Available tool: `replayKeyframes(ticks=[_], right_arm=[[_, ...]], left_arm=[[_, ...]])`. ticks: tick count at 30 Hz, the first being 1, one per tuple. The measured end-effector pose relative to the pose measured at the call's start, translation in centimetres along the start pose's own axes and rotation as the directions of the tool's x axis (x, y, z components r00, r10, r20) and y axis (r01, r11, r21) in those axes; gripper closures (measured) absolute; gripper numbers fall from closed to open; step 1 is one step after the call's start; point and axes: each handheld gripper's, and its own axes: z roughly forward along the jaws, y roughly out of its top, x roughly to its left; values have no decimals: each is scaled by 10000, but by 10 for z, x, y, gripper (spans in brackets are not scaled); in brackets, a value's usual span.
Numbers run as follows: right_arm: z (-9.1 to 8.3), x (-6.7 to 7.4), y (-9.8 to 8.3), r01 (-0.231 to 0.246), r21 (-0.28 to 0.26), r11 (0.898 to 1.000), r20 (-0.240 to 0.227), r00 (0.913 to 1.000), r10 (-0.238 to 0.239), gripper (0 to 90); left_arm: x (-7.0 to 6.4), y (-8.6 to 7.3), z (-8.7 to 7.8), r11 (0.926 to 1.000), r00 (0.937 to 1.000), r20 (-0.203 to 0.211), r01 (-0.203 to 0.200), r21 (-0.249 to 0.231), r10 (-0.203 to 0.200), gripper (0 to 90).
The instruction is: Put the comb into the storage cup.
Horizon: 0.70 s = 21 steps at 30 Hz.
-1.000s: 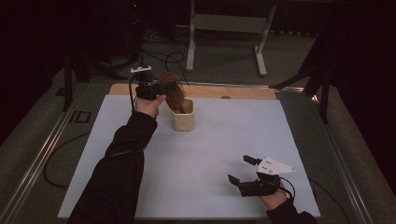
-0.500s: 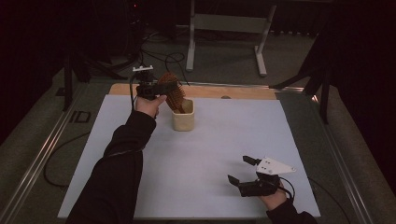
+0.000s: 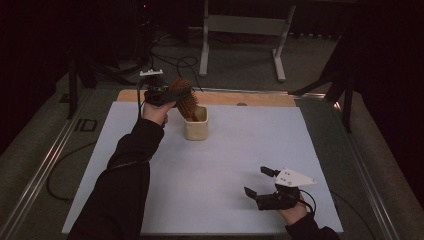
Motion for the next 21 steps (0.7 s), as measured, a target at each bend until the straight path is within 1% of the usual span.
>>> replayKeyframes(ticks=[2,5,6,7,9,10,11,12,13,16,17,18,19,21], right_arm=[[0,0,0,-13,-12,10000,14,10000,13,101],[0,-1,0,-7,-21,10000,29,10000,7,101],[-1,-1,0,-3,-26,10000,32,10000,3,102],[-1,0,0,-26,-16,10000,50,10000,26,102],[-1,-1,0,-33,-10,10000,59,10000,33,102],[-1,-1,0,-42,-11,10000,65,10000,42,101],[-1,-1,0,-58,-24,10000,61,10000,58,102],[-1,-1,0,-54,-18,10000,69,10000,54,101],[-1,-1,0,-67,-33,10000,80,9999,67,101],[-1,-1,0,-51,-22,10000,81,10000,51,101],[-1,-1,0,-71,-27,10000,70,10000,71,101],[-1,-1,0,-71,-27,10000,70,10000,71,101],[-1,-1,0,-56,-14,10000,71,10000,56,102],[-1,-1,0,-57,2,10000,67,10000,57,102]], left_arm=[[-1,1,-1,9999,9999,45,-124,26,124,220],[-2,2,-2,9997,9997,128,-222,136,220,161],[-2,2,-3,9994,9996,33,-297,155,297,151],[-2,2,-3,9993,9994,22,-342,157,342,143],[-2,2,-4,9987,9989,-14,-469,209,470,97],[-2,2,-4,9983,9986,-5,-530,261,531,94],[-2,2,-4,9975,9978,-117,-643,305,647,68],[-3,2,-3,9964,9972,-135,-733,432,739,28],[-2,1,-2,9953,9966,-113,-806,542,814,6],[-2,0,-3,9921,9928,-171,-1178,430,1187,2],[-2,0,-4,9911,9913,-297,-1267,402,1279,1],[-2,0,-4,9911,9913,-297,-1267,402,1279,1],[-2,0,-5,9880,9877,-447,-1480,442,1499,1],[-2,-1,-6,9863,9859,-510,-1571,506,1597,0]])
